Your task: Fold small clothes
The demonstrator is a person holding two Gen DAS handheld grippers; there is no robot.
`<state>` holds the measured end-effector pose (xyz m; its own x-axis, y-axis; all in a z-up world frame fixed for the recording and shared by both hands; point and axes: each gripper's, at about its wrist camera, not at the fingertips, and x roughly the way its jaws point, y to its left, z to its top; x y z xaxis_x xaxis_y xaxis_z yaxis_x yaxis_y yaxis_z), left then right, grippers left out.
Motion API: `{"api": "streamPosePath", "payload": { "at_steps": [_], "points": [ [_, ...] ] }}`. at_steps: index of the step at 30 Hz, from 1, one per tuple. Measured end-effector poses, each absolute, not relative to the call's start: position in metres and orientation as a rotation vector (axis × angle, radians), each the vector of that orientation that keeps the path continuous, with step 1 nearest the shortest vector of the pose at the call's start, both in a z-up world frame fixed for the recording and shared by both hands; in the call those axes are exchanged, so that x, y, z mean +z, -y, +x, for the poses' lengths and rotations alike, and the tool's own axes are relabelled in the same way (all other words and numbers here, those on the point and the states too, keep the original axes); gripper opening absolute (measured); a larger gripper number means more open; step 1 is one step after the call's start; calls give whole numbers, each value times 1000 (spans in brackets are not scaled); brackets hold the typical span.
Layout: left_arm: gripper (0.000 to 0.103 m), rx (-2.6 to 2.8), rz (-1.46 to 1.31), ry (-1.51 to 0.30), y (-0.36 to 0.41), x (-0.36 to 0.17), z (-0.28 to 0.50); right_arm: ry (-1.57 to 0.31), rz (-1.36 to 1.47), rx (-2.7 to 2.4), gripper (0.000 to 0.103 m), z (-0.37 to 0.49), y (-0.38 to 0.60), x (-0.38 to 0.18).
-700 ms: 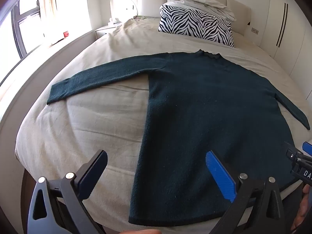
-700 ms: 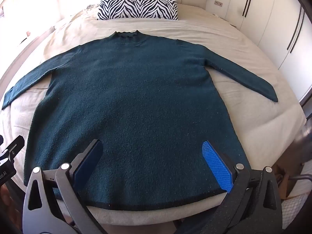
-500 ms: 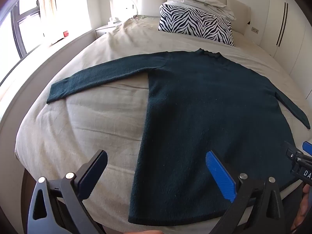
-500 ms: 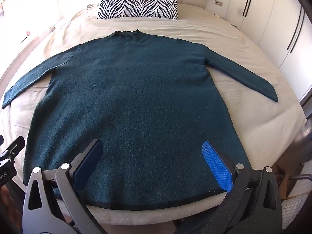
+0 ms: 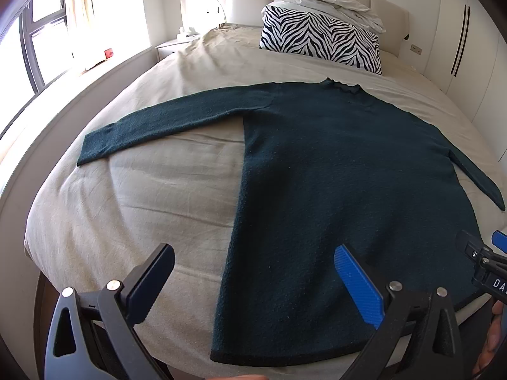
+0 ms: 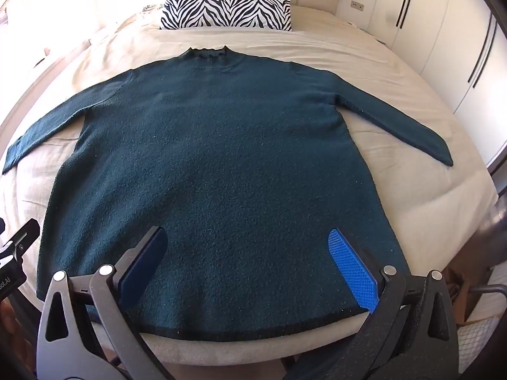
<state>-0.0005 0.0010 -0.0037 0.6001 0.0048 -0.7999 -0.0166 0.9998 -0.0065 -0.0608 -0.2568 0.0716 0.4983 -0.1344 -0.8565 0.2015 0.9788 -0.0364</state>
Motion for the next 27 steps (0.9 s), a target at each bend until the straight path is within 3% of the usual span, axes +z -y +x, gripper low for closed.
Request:
{"api": "streamPosePath", "payload": {
  "at_steps": [27],
  "points": [
    [103, 28, -31, -931, -10, -4, -5, -1032, 53, -197, 103, -61, 249, 70]
  ]
}}
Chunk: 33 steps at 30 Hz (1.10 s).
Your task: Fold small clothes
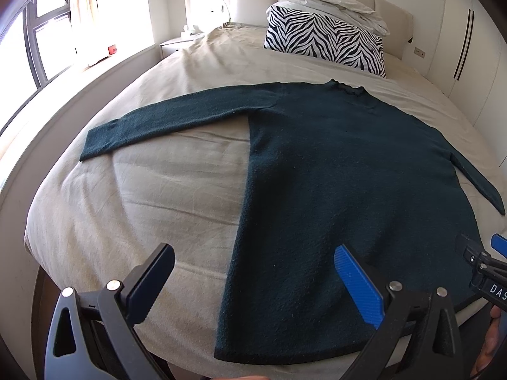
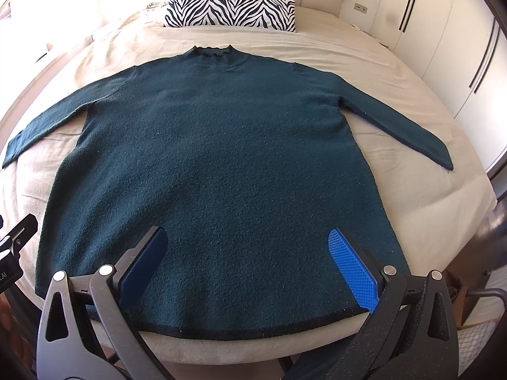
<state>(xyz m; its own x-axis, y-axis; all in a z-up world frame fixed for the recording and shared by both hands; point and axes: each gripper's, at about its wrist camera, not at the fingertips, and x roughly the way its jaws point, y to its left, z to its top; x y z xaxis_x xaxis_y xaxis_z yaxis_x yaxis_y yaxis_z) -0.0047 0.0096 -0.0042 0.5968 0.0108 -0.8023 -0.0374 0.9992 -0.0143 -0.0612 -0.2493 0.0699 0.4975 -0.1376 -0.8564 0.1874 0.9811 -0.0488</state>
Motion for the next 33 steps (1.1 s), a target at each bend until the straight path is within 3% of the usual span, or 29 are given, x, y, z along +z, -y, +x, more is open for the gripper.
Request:
{"api": "streamPosePath", "payload": {
  "at_steps": [33],
  "points": [
    [103, 29, -43, -941, -8, -7, -8, -1035, 46, -191, 103, -61, 245, 69]
  ]
}}
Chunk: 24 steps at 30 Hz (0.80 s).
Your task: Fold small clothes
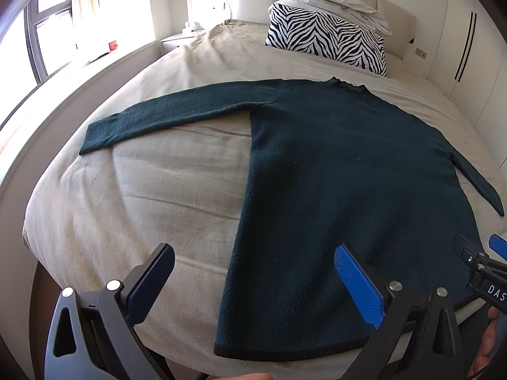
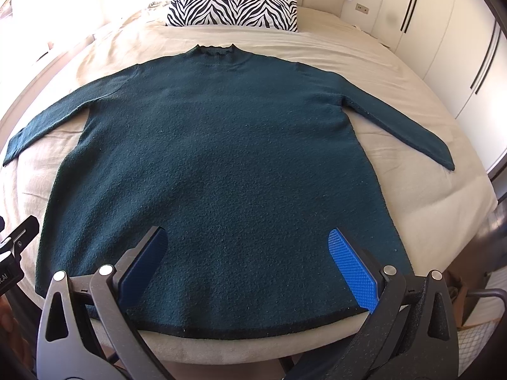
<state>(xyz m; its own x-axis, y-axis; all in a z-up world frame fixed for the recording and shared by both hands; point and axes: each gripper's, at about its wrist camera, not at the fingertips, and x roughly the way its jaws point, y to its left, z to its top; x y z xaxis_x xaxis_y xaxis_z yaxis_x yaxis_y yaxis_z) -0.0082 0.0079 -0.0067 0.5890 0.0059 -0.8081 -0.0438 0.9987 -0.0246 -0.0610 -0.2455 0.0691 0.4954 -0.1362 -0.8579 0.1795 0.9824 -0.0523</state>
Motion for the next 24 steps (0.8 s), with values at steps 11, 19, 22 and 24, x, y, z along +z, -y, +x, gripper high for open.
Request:
{"api": "streamPosePath", "payload": {
  "at_steps": [11, 19, 22, 24],
  "points": [
    [103, 33, -45, -939, -10, -6, -8, -1035, 46, -192, 103, -61, 244, 69],
    [103, 59, -7, -916, -7, -3, -10, -1037, 47, -189, 103, -62, 242, 67],
    [103, 71, 30, -908, -2, -4, -9, -1039, 55, -181, 103, -63, 242, 64],
    [103, 65, 41, -901, 0, -5, -8, -1043, 63, -175, 103, -62, 243, 62]
  ]
}}
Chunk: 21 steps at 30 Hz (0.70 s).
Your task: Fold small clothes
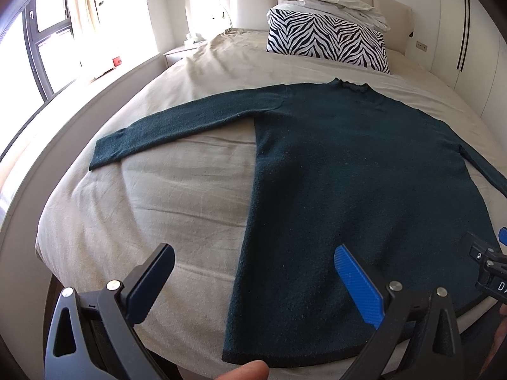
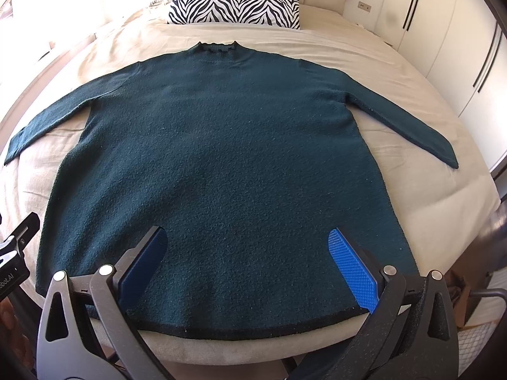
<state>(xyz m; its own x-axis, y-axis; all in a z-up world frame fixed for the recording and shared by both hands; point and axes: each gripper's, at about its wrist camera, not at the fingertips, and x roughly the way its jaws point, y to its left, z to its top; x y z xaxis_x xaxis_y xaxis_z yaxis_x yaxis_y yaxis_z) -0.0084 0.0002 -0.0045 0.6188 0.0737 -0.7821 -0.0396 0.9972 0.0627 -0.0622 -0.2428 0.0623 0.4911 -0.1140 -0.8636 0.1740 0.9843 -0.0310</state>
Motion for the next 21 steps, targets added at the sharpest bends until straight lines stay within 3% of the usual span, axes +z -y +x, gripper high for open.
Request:
{"api": "streamPosePath", "payload": {
  "at_steps": [12, 21],
  "points": [
    [103, -93, -192, -947, -11, -10, 15, -1047, 213, -97, 103, -55, 273, 57],
    [103, -160, -315, -879, 1, -2, 36, -954, 424, -102, 103, -55, 367, 67]
  ]
}}
